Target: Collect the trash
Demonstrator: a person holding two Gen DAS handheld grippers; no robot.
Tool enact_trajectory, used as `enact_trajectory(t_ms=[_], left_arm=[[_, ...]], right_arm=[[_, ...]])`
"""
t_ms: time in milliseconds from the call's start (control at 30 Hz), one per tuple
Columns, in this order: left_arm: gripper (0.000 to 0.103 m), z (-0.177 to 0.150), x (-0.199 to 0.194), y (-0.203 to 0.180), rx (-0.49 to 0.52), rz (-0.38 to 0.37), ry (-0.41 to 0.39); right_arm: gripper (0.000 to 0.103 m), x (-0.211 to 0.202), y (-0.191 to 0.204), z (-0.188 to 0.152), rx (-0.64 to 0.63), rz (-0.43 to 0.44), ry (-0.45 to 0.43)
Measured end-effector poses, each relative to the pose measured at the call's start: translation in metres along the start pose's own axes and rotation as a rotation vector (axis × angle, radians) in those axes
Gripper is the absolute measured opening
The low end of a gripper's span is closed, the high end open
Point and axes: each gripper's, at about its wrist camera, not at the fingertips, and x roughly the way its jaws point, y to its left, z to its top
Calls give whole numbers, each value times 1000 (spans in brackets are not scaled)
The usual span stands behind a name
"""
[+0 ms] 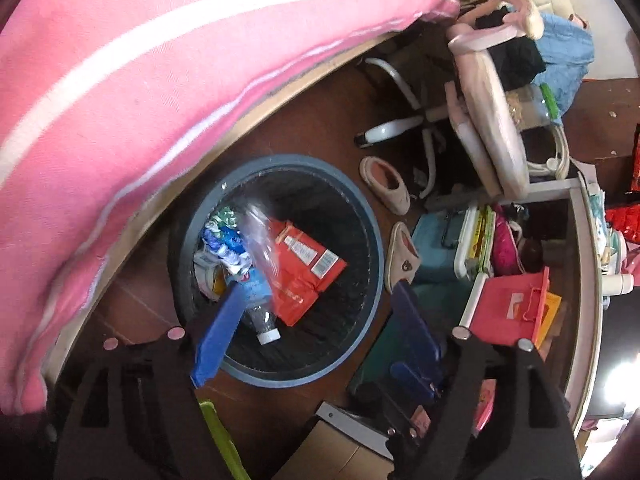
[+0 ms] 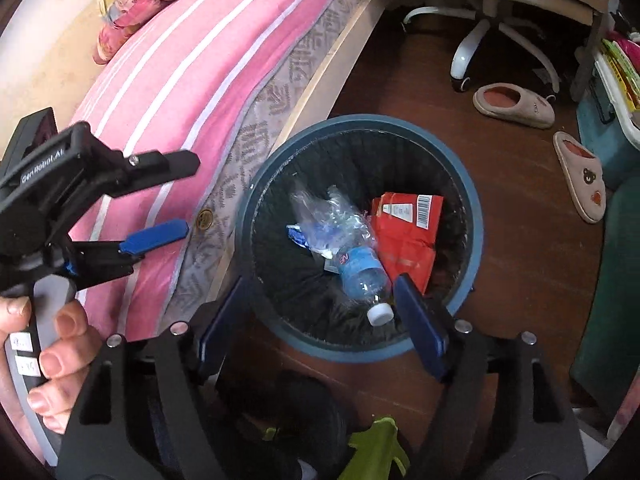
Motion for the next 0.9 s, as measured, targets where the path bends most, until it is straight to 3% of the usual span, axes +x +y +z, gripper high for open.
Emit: enact_trajectory(t_ms=[67, 233, 500, 567, 633, 900], left_arm=[[85, -1, -12, -2, 5, 4, -32], [88, -8, -54, 0, -28, 14, -128], [89, -26, -179, 13, -70, -138, -332], [92, -33, -216, 17, -82, -145, -378], [93, -42, -249, 18, -50, -105, -423], [96, -88, -357, 29, 85, 244, -652]], right_arm=[[78, -8, 2, 0, -9, 3, -14], [80, -38, 25, -6, -52, 28, -75], [85, -116, 88, -7, -181, 106, -230], [87, -136, 107, -8, -223, 130, -273], [88, -154, 133, -11, -279, 166, -305], [91, -193, 235, -26, -481, 278, -350]])
